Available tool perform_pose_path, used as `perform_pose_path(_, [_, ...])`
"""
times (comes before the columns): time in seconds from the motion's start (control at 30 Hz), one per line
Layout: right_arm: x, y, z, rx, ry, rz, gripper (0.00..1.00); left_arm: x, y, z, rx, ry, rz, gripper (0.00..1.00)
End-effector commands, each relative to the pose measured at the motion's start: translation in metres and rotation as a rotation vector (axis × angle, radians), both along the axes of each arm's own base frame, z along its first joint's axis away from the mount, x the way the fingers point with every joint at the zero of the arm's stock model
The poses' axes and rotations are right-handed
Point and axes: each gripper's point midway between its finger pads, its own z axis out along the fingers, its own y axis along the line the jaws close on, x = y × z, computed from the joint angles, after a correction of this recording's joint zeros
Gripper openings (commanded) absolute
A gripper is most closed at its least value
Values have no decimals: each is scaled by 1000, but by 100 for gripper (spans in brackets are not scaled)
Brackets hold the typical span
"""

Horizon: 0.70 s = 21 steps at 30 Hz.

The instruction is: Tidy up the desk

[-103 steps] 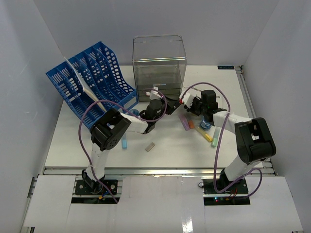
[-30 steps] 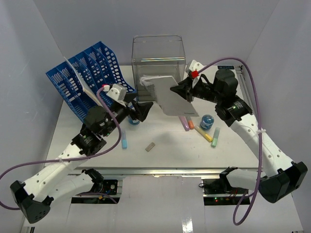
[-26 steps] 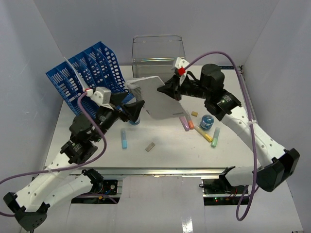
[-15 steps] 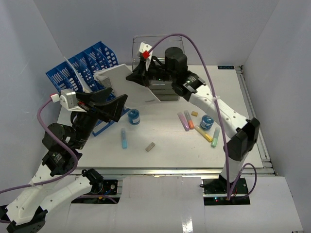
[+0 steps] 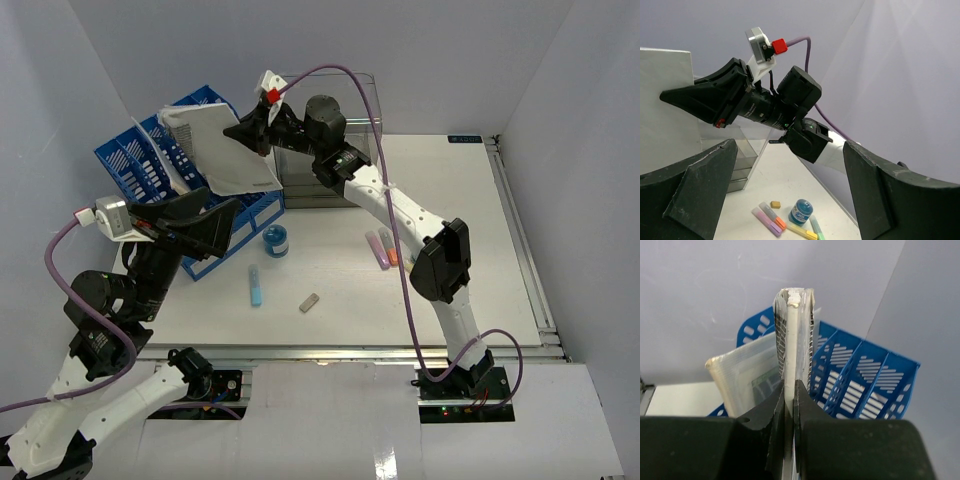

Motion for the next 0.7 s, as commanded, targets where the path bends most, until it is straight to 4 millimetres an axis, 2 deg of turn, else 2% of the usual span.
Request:
perform_pose_path(0.0, [-9,-13,94,305,-183,-65,8,0,3,1,2,6,11,98])
perform_pose_path(0.17, [12,-11,88,368,-199,-147,8,1,1,-3,5,15,4,98])
perform_pose_path(0.4, [19,-2,76,402,-209,-169,8,4,-3,-7,18,23,2,98])
perform_pose_path(0.5, [18,-6,82,409,-216,-175,8,3,-3,-8,21,22,-3,98])
perform_pose_path(0.67, [17,-23,104,420,-291,-210,8,2,-3,-10,18,25,-5,98])
